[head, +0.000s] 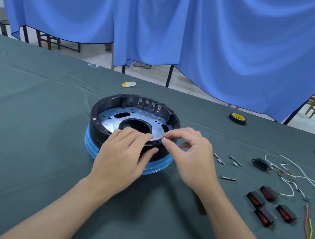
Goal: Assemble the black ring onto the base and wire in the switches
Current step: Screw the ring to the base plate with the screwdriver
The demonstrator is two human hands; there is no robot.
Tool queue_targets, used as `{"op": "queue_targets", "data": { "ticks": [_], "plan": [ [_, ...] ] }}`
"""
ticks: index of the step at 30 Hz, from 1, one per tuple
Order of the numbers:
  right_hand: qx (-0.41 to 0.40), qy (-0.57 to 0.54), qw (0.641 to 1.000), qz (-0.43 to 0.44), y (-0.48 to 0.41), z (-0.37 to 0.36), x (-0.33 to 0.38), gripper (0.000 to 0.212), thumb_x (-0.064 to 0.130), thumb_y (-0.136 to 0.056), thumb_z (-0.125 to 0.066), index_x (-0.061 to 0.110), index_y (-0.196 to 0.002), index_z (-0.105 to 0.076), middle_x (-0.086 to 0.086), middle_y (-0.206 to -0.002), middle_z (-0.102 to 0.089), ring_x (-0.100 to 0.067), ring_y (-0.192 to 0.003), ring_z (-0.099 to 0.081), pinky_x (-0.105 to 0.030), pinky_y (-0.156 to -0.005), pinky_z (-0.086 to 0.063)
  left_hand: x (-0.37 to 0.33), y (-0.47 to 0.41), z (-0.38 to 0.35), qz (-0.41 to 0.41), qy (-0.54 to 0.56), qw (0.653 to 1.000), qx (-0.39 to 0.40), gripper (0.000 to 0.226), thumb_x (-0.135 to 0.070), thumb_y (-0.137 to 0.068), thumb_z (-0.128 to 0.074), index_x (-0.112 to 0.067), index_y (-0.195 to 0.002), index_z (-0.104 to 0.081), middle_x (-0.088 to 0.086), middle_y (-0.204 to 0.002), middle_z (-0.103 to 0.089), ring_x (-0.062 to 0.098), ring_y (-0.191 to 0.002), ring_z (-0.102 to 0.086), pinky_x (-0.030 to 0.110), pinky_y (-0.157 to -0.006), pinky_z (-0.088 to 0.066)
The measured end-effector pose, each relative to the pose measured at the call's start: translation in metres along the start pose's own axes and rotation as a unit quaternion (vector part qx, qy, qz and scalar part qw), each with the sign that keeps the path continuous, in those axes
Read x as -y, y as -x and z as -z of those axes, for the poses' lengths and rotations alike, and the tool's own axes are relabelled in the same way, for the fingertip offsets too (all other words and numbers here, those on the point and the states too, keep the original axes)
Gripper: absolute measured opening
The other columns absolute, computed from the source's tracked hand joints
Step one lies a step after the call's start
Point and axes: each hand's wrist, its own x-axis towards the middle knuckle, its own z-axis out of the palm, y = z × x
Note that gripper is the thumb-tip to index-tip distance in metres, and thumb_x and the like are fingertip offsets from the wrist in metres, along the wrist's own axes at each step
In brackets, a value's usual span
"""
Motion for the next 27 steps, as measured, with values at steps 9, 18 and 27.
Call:
{"op": "queue_targets", "data": {
  "ticks": [9, 18, 27],
  "plan": [
    [0.014, 0.037, 0.998, 0.04, -0.003, -0.005, -0.001, 0.009, 0.016, -0.083, -0.073, 0.024, -0.085, -0.077, 0.02, -0.085, -0.063, -0.006, -0.094, -0.051, -0.007, -0.08, -0.036, 0.0, 0.001, -0.002, 0.008, 0.015, 1.0, -0.002, 0.026, -0.027, -0.09, -0.061, -0.004, -0.098, -0.071, 0.002, -0.083, -0.07, 0.025, -0.072, -0.063, 0.036, -0.067, -0.047],
    [0.007, 0.154, 0.977, 0.145, 0.001, -0.004, -0.004, 0.01, 0.016, -0.088, -0.068, 0.021, -0.09, -0.077, 0.009, -0.089, -0.064, -0.016, -0.09, -0.053, -0.031, -0.074, -0.048, -0.001, 0.001, -0.003, 0.011, 0.014, 1.0, -0.012, 0.027, -0.027, -0.091, -0.06, -0.003, -0.097, -0.071, 0.004, -0.082, -0.07, 0.025, -0.071, -0.063, 0.038, -0.065, -0.049],
    [0.025, 0.171, 0.974, 0.144, 0.009, -0.002, -0.004, 0.023, 0.007, -0.087, -0.061, 0.021, -0.101, -0.073, 0.01, -0.101, -0.061, -0.013, -0.098, -0.049, -0.035, -0.077, -0.049, -0.001, 0.001, -0.002, 0.009, 0.014, 1.0, -0.002, 0.028, -0.027, -0.091, -0.06, -0.002, -0.099, -0.071, 0.005, -0.082, -0.07, 0.027, -0.073, -0.063, 0.039, -0.065, -0.05]
  ]
}}
